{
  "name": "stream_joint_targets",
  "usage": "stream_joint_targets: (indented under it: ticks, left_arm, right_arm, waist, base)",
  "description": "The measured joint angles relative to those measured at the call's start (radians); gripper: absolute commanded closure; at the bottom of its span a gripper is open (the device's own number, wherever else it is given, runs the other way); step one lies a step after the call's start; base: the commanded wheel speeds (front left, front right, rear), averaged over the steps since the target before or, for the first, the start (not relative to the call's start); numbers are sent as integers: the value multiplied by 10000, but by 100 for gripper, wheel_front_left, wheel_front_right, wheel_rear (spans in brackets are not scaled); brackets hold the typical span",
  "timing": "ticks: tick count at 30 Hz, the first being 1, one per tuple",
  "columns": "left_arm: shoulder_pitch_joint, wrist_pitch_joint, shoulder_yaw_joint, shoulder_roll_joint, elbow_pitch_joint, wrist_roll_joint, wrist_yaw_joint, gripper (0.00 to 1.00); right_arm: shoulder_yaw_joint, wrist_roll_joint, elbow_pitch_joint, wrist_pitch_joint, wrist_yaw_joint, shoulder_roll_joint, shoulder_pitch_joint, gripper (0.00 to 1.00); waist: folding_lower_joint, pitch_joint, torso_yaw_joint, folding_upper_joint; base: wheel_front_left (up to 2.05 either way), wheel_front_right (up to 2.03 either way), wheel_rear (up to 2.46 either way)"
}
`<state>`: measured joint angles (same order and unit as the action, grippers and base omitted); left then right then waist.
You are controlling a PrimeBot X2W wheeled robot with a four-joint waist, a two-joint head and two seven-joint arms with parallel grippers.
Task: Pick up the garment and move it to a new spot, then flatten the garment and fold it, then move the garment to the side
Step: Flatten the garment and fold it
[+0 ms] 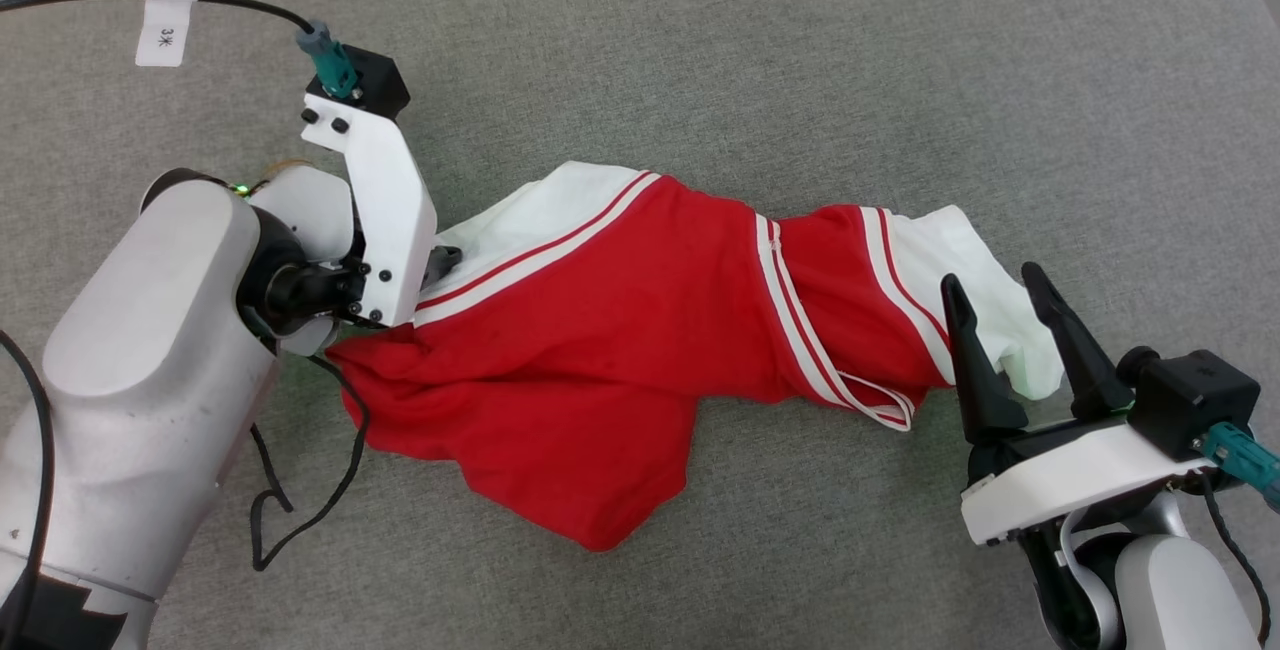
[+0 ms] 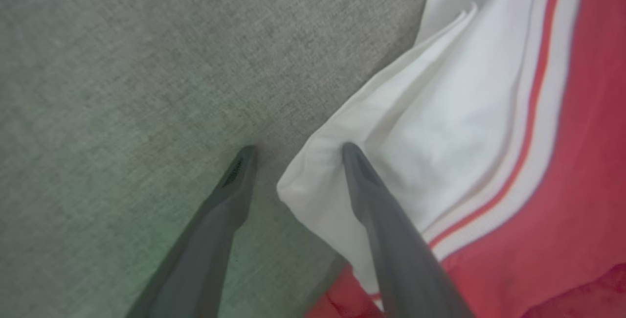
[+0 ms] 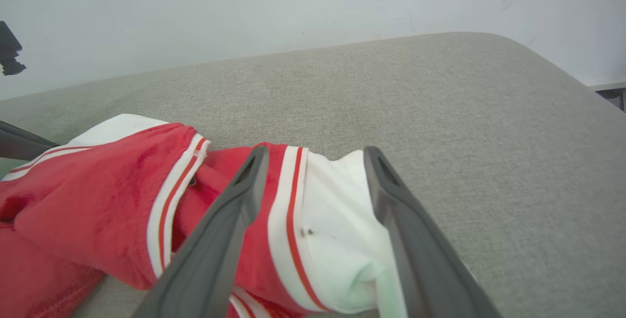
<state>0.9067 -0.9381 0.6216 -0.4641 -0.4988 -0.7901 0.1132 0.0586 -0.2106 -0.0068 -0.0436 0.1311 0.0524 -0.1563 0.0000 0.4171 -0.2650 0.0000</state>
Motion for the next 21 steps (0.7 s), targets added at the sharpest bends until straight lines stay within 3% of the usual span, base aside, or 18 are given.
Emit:
stream_joint_targets:
  ticks: [1, 9, 21]
  left_arm:
    - [-2, 6, -2, 17, -19, -17, 0, 100]
    - [-160, 1528, 263, -50, 295, 359, 100, 100]
    - [-138, 3674, 173, -832, 2807, 744, 75, 100]
  right_arm:
    - [-6, -4, 25, -2, 0, -2, -2, 0]
    - [-337, 19, 59, 88, 0, -4, 8, 0]
    - [-899, 487, -617, 869, 0, -8, 319, 0]
  waist:
    - [0, -1, -21, 0]
    - [1, -160, 190, 0]
    - [1, -921, 1501, 0]
  base:
    - [0, 0, 0]
    - [0, 0, 0]
    - [0, 0, 0]
